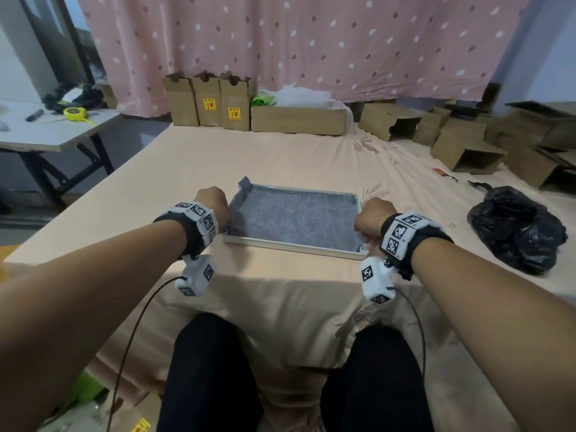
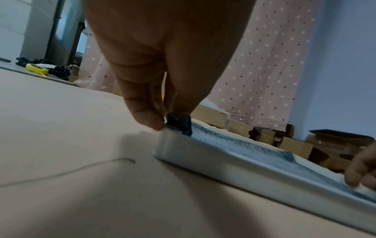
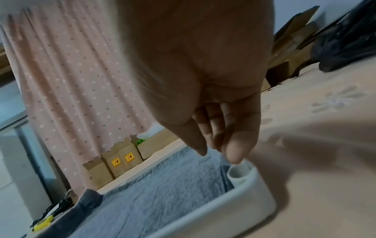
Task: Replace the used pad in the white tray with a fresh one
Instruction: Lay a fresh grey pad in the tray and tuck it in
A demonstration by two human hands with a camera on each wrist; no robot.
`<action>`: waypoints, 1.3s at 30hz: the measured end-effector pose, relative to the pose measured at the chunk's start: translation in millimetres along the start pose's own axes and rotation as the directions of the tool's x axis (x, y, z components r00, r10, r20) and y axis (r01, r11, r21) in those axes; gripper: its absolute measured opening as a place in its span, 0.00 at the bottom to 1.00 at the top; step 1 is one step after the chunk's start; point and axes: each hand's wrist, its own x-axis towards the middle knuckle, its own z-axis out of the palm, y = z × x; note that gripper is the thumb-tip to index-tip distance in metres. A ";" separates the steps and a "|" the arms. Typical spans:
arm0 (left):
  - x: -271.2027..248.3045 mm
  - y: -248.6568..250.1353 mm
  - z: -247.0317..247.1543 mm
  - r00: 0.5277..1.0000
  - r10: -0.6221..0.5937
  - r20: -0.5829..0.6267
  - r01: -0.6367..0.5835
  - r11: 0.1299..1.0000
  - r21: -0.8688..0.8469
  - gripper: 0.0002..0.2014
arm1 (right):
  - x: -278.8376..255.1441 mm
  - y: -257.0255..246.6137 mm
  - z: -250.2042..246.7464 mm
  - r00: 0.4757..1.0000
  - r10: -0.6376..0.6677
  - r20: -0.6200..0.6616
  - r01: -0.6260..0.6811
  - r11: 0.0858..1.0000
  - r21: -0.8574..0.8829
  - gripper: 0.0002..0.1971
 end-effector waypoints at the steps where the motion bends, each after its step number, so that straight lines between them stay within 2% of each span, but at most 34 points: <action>1: 3.5 1.3 0.0 1.000 -0.011 0.003 0.011 1.000 0.016 0.06 | 2.3 -1.0 3.2 1.000 0.006 -0.012 -0.006 1.000 -0.003 0.09; 5: 11.5 5.4 2.0 1.000 -0.001 0.030 -0.003 0.992 0.128 0.05 | 16.6 -6.8 17.2 0.996 0.007 -0.085 -0.018 0.991 -0.133 0.15; 8: 18.0 4.2 3.4 0.999 0.009 0.032 -0.013 0.990 0.140 0.07 | 16.6 -18.8 18.1 1.000 0.019 0.011 -0.015 0.962 -0.272 0.19; 11: 17.2 8.2 3.1 0.997 0.006 0.076 -0.016 0.991 0.130 0.08 | 22.0 -30.4 24.8 0.998 -0.012 0.058 0.028 0.958 -0.285 0.20; 14: 12.1 15.5 3.9 0.996 0.015 0.085 -0.027 0.989 0.148 0.10 | 25.2 -42.6 38.8 0.992 0.053 0.112 -0.011 0.939 -0.345 0.23; 16: 10.3 18.5 3.3 0.997 0.024 0.070 -0.035 0.986 0.164 0.12 | 20.0 -48.5 36.1 0.991 0.062 0.122 -0.020 0.946 -0.323 0.20; 18: 10.2 18.8 4.5 0.997 0.023 0.068 -0.035 0.982 0.187 0.09 | 21.4 -45.7 34.7 0.992 0.075 0.105 -0.038 0.947 -0.318 0.14; 21: 9.2 23.7 8.6 0.997 0.028 0.077 -0.046 0.970 0.240 0.05 | 25.6 -35.4 28.8 0.986 0.135 0.095 -0.100 0.947 -0.307 0.14; 23: 8.9 26.2 11.4 0.995 0.037 0.089 -0.060 0.961 0.268 0.07 | 52.6 -22.3 41.6 0.980 0.111 0.164 -0.057 0.952 -0.302 0.13; 25: 10.2 25.6 13.9 0.995 0.049 0.084 -0.070 0.962 0.263 0.08 | 121.9 6.4 75.2 0.985 0.096 0.146 -0.049 0.954 -0.296 0.16; 27: 10.5 23.5 13.8 0.997 0.030 0.077 -0.048 0.968 0.246 0.06 | 122.4 5.6 76.0 0.977 0.155 0.147 -0.097 0.934 -0.344 0.22; 28: 10.9 22.4 13.3 0.997 0.013 0.070 -0.029 0.972 0.231 0.08 | 79.2 -10.0 54.6 0.980 0.127 0.150 -0.077 0.951 -0.301 0.20; 30: 10.3 22.5 12.9 0.998 -0.006 0.065 -0.007 0.979 0.205 0.12 | 53.5 -25.3 43.8 0.978 0.110 0.179 -0.045 0.943 -0.330 0.12; 31: 10.1 22.9 13.1 0.998 -0.006 0.062 -0.007 0.978 0.208 0.12 | 47.6 -29.5 41.9 0.977 0.114 0.182 -0.057 0.955 -0.292 0.14; 33: 9.4 23.9 13.6 0.999 -0.001 0.049 -0.010 0.976 0.218 0.11 | 38.7 -33.0 42.3 0.987 0.136 0.084 -0.108 0.954 -0.279 0.24; 34: 8.9 24.2 13.8 0.999 0.003 0.047 -0.014 0.975 0.223 0.10 | 45.7 -32.4 50.5 0.984 0.158 0.087 -0.133 0.961 -0.242 0.24; 38: 8.0 23.1 13.7 0.998 -0.015 0.060 0.003 0.980 0.199 0.10 | 36.9 -29.2 38.3 0.987 0.146 0.062 -0.141 0.987 -0.072 0.18; 39: 8.2 22.1 14.3 0.998 -0.024 0.058 0.013 0.984 0.176 0.11 | 41.4 -25.9 38.0 0.989 0.134 0.065 -0.132 0.991 -0.038 0.14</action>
